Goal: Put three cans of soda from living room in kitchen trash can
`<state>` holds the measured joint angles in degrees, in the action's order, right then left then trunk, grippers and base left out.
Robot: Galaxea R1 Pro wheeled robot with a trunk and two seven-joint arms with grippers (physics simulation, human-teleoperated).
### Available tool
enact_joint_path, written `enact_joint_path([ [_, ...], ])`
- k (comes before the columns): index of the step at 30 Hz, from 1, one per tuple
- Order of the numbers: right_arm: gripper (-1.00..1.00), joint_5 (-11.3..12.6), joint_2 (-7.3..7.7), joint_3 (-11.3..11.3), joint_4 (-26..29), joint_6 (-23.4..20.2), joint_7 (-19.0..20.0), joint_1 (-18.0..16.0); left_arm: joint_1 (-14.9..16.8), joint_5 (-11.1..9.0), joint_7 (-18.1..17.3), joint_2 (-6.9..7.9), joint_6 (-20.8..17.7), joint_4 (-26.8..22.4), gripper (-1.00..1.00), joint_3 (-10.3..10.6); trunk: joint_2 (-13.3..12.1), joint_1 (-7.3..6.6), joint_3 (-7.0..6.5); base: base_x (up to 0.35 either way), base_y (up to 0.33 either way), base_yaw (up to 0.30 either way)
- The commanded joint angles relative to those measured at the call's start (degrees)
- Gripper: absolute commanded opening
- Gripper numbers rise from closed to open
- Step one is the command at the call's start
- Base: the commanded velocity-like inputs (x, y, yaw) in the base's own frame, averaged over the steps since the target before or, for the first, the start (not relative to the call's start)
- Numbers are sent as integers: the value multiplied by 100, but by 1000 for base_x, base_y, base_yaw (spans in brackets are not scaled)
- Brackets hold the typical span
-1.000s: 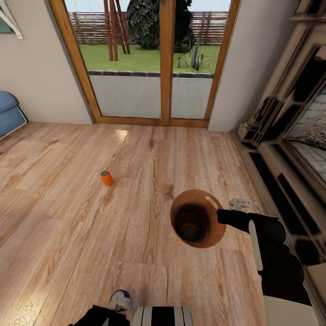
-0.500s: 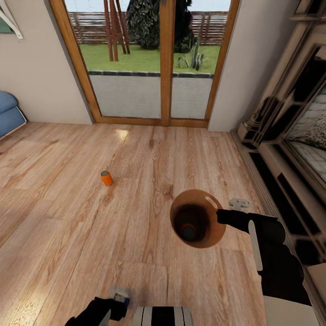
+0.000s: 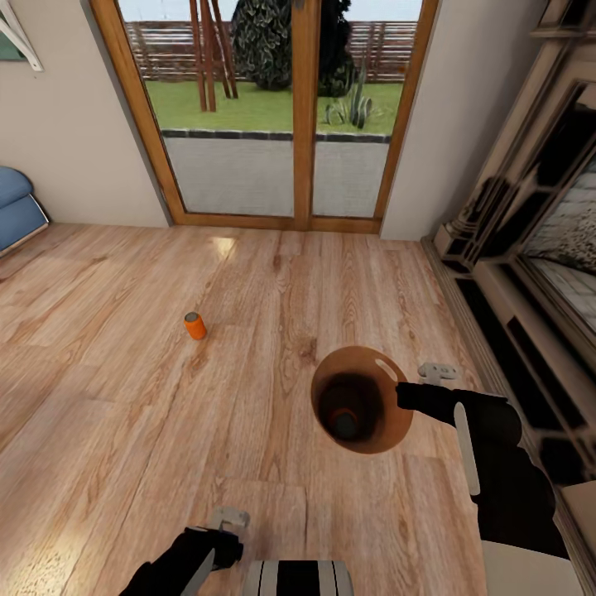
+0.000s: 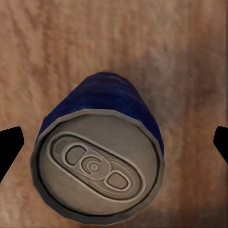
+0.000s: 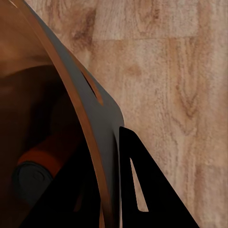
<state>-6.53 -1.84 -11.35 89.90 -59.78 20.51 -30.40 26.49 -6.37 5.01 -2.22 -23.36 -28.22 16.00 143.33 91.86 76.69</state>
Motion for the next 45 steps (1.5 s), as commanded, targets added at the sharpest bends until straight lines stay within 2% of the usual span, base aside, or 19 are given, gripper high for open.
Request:
enact_joint_path([
  [1, -100, 161, -1, 1, 1, -22, 41, -4, 24, -2, 0, -6, 12, 52, 100, 0, 0, -1, 0, 0, 0, 0],
  [8, -100, 161, -1, 1, 1, -22, 41, -2, 105, -11, 0, 0, 40, 218, 100, 8, 0, -1, 0, 0, 0, 0],
  [12, -100, 161, -1, 1, 1, -22, 41, -6, 346, -12, 0, -13, 298, 776, 100, 1, 0, -1, 0, 0, 0, 0],
  [15, -100, 161, -3, 1, 1, -22, 41, -5, 401, -13, 0, -19, 404, 911, 100, 0, 0, -1, 0, 0, 0, 0],
  [26, -100, 161, -5, 3, 1, -22, 42, -5, 436, -19, 4, -31, 457, 995, 100, 0, 0, -1, 0, 0, 0, 0],
  [31, -100, 161, 0, 7, 1, -22, 49, -1, 436, -14, 2, -83, 494, 1181, 100, 0, 0, -1, 0, 0, 0, 0],
  [43, -100, 161, 0, 9, 1, -22, 50, -2, 436, -13, 3, -95, 507, 1206, 100, 0, 0, -1, 0, 0, 0, 0],
  [44, -100, 161, 0, 8, 1, -22, 50, -2, 436, -13, 5, -95, 508, 1205, -100, 0, 0, -1, 0, 0, 0, 0],
  [45, -100, 161, 0, 9, 1, -22, 50, -1, 436, -13, 6, -95, 508, 1205, -100, 0, 0, -1, 0, 0, 0, 0],
])
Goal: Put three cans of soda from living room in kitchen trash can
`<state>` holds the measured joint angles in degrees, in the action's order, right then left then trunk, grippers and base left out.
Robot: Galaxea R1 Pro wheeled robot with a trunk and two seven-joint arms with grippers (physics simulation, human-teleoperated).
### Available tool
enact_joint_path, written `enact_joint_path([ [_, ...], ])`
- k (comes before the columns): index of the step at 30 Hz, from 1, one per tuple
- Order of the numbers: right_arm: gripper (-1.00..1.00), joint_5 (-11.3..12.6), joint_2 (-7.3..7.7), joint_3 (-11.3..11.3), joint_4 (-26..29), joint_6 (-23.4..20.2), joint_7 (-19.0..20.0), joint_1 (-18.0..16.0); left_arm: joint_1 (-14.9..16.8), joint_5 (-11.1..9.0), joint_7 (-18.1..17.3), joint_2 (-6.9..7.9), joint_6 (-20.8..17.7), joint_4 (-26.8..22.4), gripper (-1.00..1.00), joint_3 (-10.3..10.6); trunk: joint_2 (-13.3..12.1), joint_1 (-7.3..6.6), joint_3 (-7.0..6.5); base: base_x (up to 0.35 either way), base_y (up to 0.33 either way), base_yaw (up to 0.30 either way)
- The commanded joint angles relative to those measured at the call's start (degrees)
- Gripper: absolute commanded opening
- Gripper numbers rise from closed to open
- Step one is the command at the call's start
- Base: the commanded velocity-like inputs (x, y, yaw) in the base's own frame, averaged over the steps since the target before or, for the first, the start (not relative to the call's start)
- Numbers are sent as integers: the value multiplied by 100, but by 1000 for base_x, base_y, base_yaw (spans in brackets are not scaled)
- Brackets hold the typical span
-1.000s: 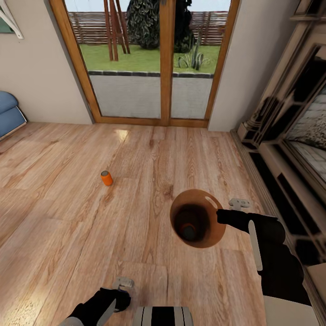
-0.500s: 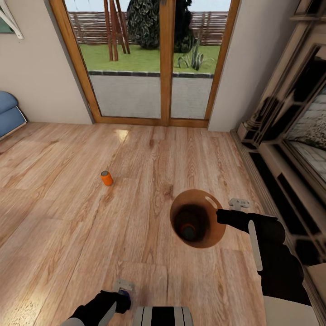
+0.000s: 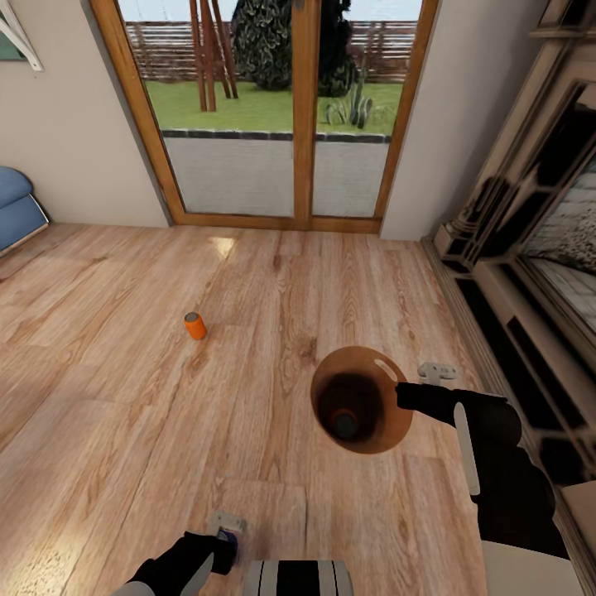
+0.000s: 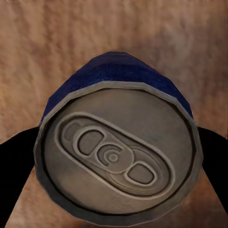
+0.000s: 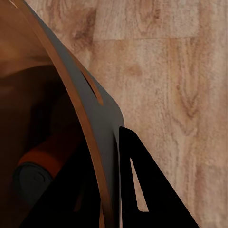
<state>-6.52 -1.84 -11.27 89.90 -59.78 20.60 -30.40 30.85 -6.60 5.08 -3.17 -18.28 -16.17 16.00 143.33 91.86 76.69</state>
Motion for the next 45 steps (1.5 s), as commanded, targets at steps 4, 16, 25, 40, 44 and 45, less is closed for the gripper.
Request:
enact_joint_path([
  [4, -100, 160, -1, 2, 1, -22, 41, -3, 0, 10, 2, 1, 0, 0, -100, 0, 0, -1, -1, 0, 0, 0],
  [16, -100, 160, -1, 2, 1, -22, 41, -4, 0, 26, 2, -36, 109, -6, -100, 0, 0, -1, -1, 0, 0, 0],
  [25, -100, 160, -1, -1, 1, -22, 41, -1, -8, -19, -640, -31, -278, -1461, -100, -15, 0, -1, -1, 0, 0, 0],
  [40, -100, 151, -1, -6, 1, -22, 41, -1, -26, -2318, -5336, 2967, -2064, -4362, -100, -13, 0, -1, -1, 0, 0, 0],
  [44, -100, 151, -1, -6, 1, -22, 38, -1, -34, -2343, -6396, 3177, -2070, -4634, -100, 6, 0, -1, -1, 0, 0, 0],
  [45, -100, 151, -1, -6, 1, -22, 36, -1, -38, -2344, -6478, 3192, -2083, -4780, -100, 7, 0, -1, -1, 0, 0, 0],
])
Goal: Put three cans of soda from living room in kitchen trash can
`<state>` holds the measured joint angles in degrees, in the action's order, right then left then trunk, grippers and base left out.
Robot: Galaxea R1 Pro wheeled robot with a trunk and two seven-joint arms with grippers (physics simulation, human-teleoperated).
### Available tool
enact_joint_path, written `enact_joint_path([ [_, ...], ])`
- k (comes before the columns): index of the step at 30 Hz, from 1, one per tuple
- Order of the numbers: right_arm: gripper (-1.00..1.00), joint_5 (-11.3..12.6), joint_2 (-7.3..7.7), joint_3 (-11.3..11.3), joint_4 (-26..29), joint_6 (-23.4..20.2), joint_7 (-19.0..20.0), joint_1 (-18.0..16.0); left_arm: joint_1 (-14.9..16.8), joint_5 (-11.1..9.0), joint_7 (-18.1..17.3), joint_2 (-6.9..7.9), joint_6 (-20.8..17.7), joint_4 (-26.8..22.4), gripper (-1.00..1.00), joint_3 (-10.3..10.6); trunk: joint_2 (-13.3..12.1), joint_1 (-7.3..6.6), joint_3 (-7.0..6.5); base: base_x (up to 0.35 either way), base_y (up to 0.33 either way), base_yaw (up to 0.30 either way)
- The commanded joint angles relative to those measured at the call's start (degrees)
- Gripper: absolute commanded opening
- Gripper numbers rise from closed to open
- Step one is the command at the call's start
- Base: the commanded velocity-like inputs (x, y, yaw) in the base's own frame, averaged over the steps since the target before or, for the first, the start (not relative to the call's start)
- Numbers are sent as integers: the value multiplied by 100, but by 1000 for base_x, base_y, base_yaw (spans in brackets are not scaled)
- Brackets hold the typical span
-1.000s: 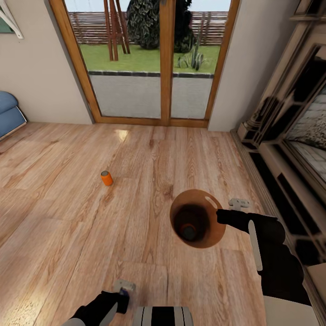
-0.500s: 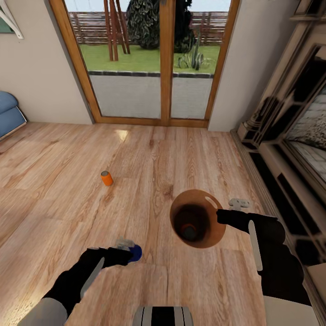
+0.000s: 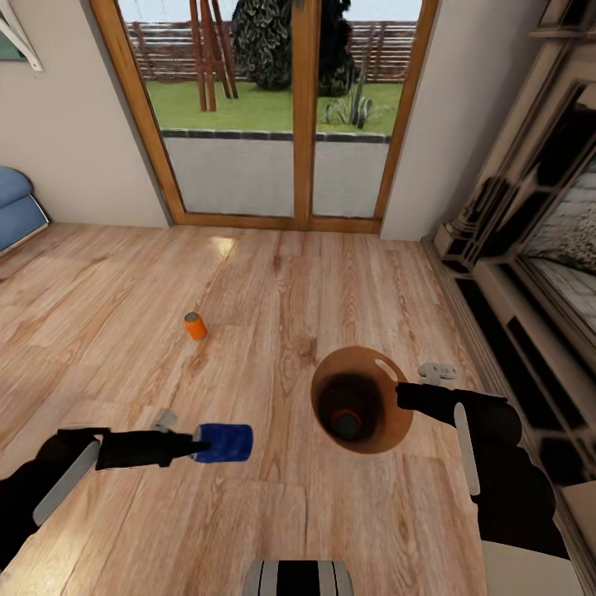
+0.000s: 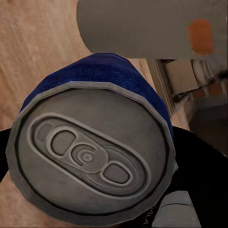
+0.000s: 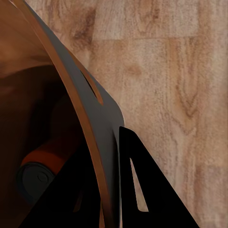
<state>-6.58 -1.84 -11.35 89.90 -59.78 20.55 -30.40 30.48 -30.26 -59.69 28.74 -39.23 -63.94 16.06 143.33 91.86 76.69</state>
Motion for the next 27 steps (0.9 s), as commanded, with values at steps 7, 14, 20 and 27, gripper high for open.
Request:
enact_joint_path([
  [7, -100, 137, -7, 1, 1, -22, 22, -1, -31, 45, -112, 116, -473, -1442, -100, -2, 0, 0, 0, 0, 0, 0],
  [14, -100, 101, -68, 223, 1, -22, -638, -1, -39, -8, -120, 192, -798, -2034, -100, -6, 0, 0, 0, 0, 0, 0],
  [20, -100, 96, -79, 473, 1, -22, -846, -1, -42, -41, -126, 190, -809, -2136, -100, -6, 0, 0, 0, 0, 0, 0],
  [27, -100, 96, -80, 492, 1, -22, -859, -1, -43, -402, -154, 175, -810, -2192, -100, -35, 0, 0, 0, 0, 0, 0],
])
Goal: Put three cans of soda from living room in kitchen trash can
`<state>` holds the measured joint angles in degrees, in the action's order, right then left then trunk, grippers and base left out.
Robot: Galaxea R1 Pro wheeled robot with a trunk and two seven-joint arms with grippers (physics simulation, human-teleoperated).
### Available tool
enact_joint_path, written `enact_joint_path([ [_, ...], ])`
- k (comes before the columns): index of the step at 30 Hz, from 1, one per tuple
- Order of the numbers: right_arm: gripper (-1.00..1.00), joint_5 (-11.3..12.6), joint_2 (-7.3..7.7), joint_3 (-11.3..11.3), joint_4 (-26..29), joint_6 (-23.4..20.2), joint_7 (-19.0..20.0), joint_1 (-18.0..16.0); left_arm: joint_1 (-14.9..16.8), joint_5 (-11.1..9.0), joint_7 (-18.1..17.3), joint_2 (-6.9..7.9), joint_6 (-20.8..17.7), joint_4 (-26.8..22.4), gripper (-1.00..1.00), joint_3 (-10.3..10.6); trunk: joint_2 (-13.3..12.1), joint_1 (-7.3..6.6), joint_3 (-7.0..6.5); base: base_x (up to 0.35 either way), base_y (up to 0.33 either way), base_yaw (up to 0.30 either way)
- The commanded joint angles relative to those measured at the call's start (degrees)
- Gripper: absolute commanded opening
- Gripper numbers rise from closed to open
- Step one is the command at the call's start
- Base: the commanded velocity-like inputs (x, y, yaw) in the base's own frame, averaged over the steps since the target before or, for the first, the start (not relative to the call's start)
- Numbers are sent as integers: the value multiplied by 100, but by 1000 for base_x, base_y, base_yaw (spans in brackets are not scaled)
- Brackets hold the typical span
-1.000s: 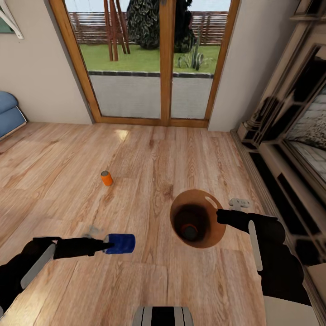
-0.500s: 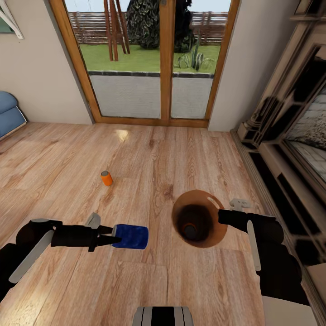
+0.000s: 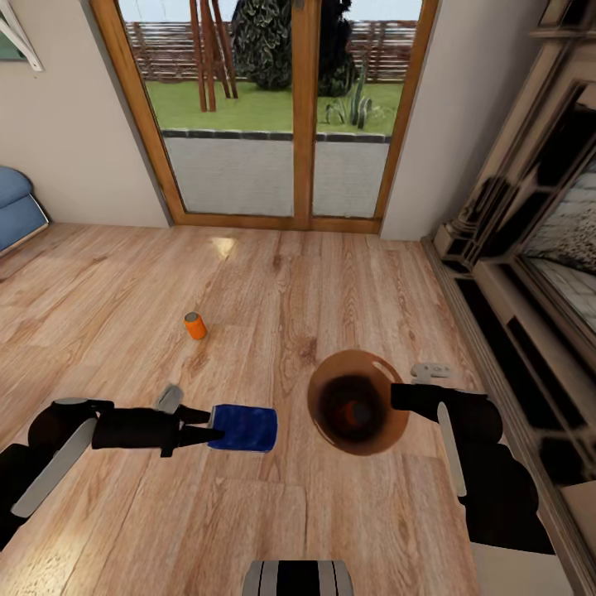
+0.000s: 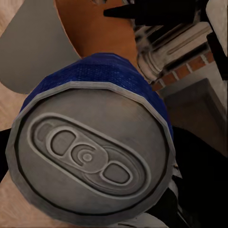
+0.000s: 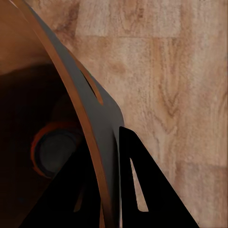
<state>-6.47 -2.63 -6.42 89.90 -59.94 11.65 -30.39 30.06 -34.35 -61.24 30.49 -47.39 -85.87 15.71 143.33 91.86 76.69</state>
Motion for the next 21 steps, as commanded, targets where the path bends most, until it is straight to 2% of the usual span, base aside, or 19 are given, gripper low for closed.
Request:
enact_joint_path([
  [1, -100, 85, 0, 0, 1, -6, 31, -2, 0, -95, 0, 0, 8, -3, -100, -3, 0, 0, 0, 0, 0, 0],
  [3, -100, 86, 0, 1, 1, -6, 36, -2, 0, -278, -1, -1, 7, -36, -100, -11, 0, 0, 0, 0, 0, 0],
  [12, -100, 93, 0, 1, 1, -6, 90, -2, 0, -449, -10, -33, -51, -106, -100, -70, 0, 0, 0, 0, 0, 0],
  [13, -100, 93, 0, 1, 1, -6, 91, -2, 0, -620, -10, -73, -88, -111, -100, -72, 0, 0, 0, 0, 0, 0],
  [15, -100, 93, 0, 1, 1, -6, 91, -2, 0, -789, -7, -156, -111, -113, -100, -66, 0, 0, 0, 0, 0, 0],
  [21, -100, 93, 0, 6, 1, -6, 85, -2, 0, -921, -9, -260, -128, -133, -100, -67, 0, 0, 0, 0, 0, 0],
])
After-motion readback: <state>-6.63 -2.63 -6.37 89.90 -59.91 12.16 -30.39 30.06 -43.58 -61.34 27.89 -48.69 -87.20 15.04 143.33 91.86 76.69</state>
